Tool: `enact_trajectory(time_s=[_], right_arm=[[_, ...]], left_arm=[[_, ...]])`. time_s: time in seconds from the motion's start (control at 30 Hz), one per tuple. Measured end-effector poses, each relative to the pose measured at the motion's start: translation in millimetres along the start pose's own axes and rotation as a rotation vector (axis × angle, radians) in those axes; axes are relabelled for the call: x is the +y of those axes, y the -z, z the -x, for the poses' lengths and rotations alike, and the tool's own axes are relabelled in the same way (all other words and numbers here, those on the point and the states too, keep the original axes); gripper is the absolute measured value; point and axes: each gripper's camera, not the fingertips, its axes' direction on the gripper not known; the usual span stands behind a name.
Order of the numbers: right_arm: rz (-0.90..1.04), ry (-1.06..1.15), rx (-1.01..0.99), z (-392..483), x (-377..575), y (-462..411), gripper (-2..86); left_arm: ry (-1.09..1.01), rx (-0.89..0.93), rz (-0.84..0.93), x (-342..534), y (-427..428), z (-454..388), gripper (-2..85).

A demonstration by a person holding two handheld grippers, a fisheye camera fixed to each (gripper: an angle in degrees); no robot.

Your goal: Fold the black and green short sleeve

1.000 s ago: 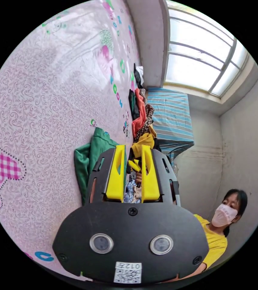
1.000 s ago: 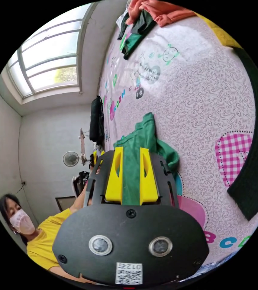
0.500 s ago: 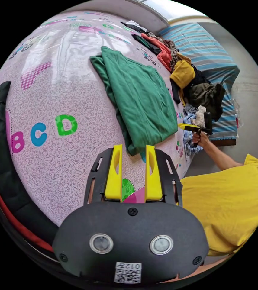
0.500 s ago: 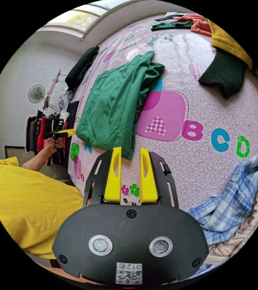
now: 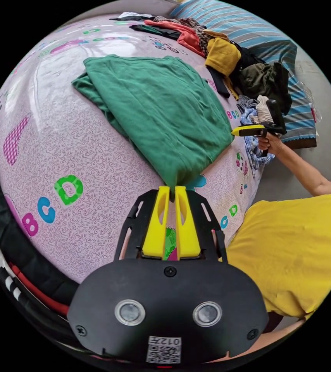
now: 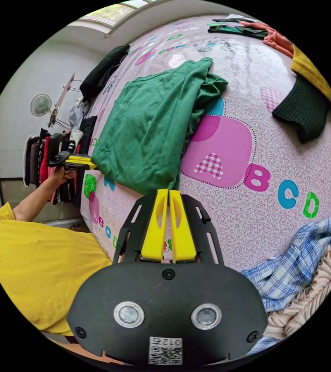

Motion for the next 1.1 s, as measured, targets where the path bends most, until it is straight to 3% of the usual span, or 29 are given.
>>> enact_trajectory(time_s=[0.17, 0.47, 0.7, 0.9, 1.1], right_arm=[[0.039, 0.014, -0.065, -1.5, 12.8, 5.6, 0.5], [0.218, -0.014, -0.154, 7.8, 92.0, -53.5, 0.3], [0.254, -0.107, -0.208, 1.4, 141.8, -89.0, 1.0], [0.090, -0.149, -0.057, -10.9, 122.9, -50.8, 1.9], [-0.173, -0.192, -0.083, -17.8, 39.3, -20.4, 1.9]], left_arm=[[0.050, 0.173, 0.038, 3.9, 2.1, 14.0, 0.5], [0.189, 0.304, 0.162, 69.6, -60.8, 9.8, 0.3], [0.285, 0.349, 0.061, 115.4, -85.5, 8.3, 0.9], [0.441, 0.103, -0.161, 108.8, -32.5, 19.0, 1.3], [0.232, 0.243, -0.261, -21.6, -22.0, -11.7, 2.7]])
